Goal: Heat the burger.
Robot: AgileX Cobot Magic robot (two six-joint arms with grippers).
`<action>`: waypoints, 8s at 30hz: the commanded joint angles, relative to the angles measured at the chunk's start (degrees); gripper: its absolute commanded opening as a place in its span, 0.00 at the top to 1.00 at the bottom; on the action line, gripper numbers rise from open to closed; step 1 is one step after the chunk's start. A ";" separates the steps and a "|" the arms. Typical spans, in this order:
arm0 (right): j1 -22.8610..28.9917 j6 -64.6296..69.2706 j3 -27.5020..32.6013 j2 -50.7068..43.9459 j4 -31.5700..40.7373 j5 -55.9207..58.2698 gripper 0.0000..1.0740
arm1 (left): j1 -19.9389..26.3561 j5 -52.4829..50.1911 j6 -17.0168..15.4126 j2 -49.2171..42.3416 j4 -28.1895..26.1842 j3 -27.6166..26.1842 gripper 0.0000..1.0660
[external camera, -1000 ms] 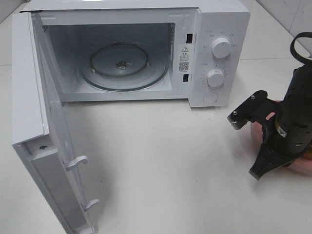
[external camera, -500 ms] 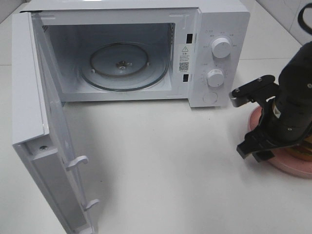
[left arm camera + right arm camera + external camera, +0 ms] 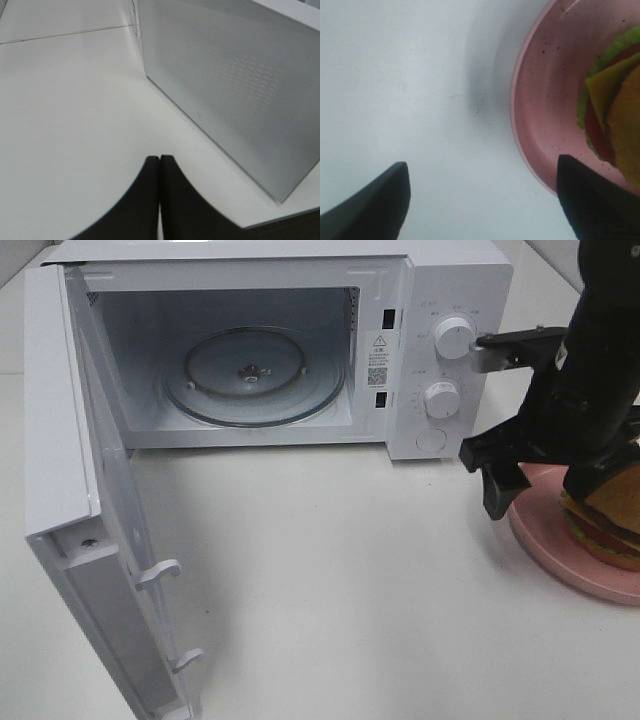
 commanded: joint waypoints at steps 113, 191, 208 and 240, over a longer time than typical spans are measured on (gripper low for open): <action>-17.13 -9.11 33.75 -97.98 4.64 5.39 0.37 | -10.49 -60.85 4.30 77.64 -6.02 -7.05 1.00; -17.13 -8.77 33.75 -97.98 4.64 5.39 0.37 | -29.11 -1.26 3.61 105.42 3.55 -66.06 1.00; -17.13 -8.77 33.75 -97.98 4.64 5.39 0.37 | -8.48 12.83 0.11 93.91 2.06 -62.97 1.00; -17.13 -8.77 33.75 -97.98 4.64 5.39 0.37 | 4.18 12.83 -4.13 37.70 -0.46 -19.94 1.00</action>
